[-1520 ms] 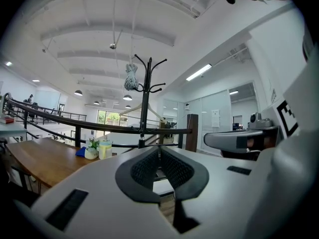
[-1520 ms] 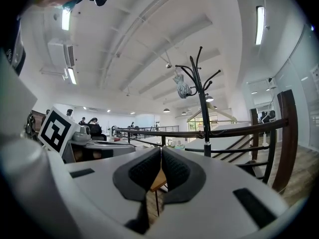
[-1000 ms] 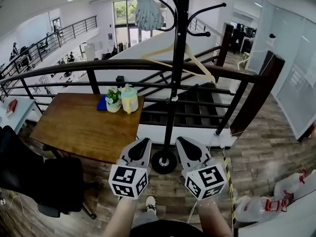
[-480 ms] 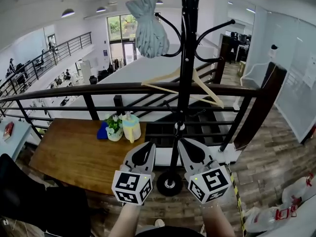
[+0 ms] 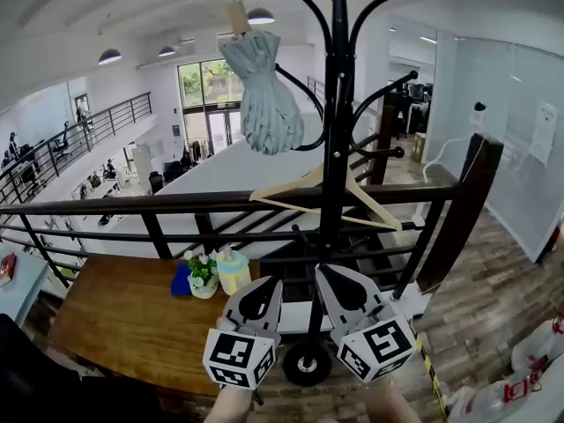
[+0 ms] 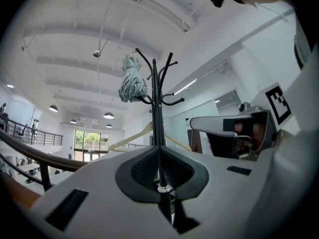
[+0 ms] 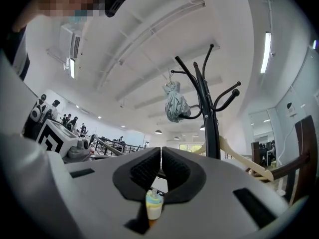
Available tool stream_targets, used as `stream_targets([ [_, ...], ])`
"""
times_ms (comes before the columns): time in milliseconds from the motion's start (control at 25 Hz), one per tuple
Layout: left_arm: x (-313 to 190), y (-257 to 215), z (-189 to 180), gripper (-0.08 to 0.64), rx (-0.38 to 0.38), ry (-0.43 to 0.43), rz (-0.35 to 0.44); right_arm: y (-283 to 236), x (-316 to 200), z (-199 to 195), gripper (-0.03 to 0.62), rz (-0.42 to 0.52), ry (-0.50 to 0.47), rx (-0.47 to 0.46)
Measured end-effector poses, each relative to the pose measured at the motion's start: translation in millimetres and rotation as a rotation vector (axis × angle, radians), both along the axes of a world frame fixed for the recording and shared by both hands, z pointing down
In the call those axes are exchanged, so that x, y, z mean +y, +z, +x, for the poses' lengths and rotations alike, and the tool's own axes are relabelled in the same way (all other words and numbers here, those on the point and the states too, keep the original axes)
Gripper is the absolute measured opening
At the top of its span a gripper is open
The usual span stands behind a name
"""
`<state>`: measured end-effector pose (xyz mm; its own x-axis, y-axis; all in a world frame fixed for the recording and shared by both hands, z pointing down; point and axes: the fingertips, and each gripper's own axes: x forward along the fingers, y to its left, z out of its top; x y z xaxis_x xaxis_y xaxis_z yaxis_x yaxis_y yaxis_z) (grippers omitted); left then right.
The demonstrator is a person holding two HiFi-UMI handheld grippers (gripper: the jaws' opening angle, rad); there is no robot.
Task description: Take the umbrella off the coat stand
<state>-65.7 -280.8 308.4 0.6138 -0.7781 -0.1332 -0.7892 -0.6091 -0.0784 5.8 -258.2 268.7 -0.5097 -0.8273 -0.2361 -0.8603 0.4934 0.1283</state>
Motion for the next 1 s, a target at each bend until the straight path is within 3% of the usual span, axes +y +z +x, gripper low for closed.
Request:
stream_targets([
  [320,-18.9,-52.0,-5.7,0.023,0.03,-0.016,0.09,-45.1,-11.9,4.0,0.03,0.094,-0.007,-0.038],
  [1000,-55.0,-148.9,-3.9,0.025,0.063,-0.046,0.249,-126.8,-54.7,7.1,0.03,0.243,-0.127,-0.07],
])
